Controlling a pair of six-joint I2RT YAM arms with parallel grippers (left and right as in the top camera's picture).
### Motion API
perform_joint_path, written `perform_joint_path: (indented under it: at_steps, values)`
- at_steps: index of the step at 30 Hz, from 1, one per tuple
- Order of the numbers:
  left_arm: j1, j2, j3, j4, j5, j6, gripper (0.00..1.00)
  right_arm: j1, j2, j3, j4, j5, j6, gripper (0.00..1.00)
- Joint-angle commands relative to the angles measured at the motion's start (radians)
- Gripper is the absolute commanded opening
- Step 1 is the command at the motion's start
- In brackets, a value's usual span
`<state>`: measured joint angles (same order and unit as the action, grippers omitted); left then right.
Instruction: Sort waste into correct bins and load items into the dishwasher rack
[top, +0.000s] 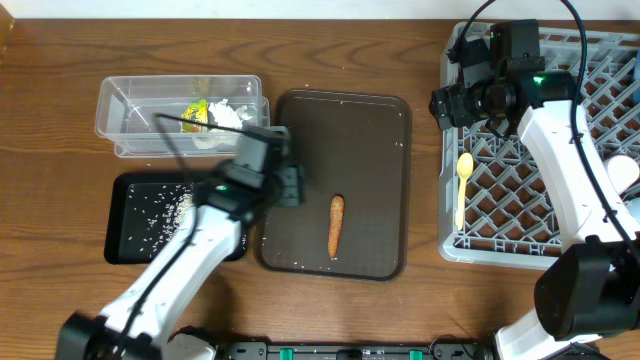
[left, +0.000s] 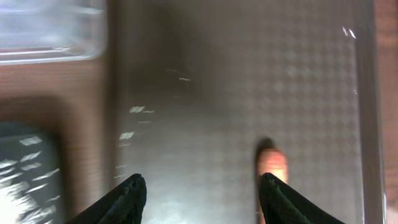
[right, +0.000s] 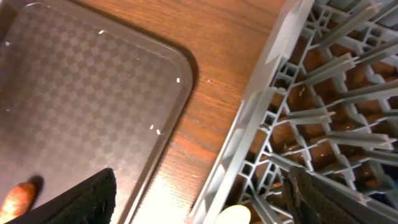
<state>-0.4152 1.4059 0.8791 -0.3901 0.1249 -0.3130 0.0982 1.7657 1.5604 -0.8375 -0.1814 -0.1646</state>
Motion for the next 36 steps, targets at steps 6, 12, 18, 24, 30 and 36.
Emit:
perform_joint_path:
  at_steps: [6,12,18,24,30,36]
  values:
    - [-0.166,0.182,0.009,0.102,-0.006,0.008,0.61,0.007,0.003,0.001,-0.005,-0.026,0.014,0.88]
    - [-0.224,0.275,0.009,0.136,-0.006,-0.015,0.61,0.007,0.003,0.001,-0.005,-0.026,0.014,0.88]
    - [-0.251,0.317,0.009,0.161,-0.014,-0.032,0.61,0.007,0.003,0.001,-0.013,-0.026,0.014,0.88]
    - [-0.254,0.323,0.008,0.164,-0.037,-0.044,0.58,0.007,0.003,0.001,-0.02,-0.025,0.014,0.88]
    - [-0.254,0.331,0.009,0.166,-0.04,-0.051,0.51,0.007,0.003,0.001,-0.02,-0.026,0.014,0.88]
    - [-0.254,0.336,0.009,0.169,-0.04,-0.051,0.42,0.007,0.003,0.001,-0.019,-0.026,0.014,0.88]
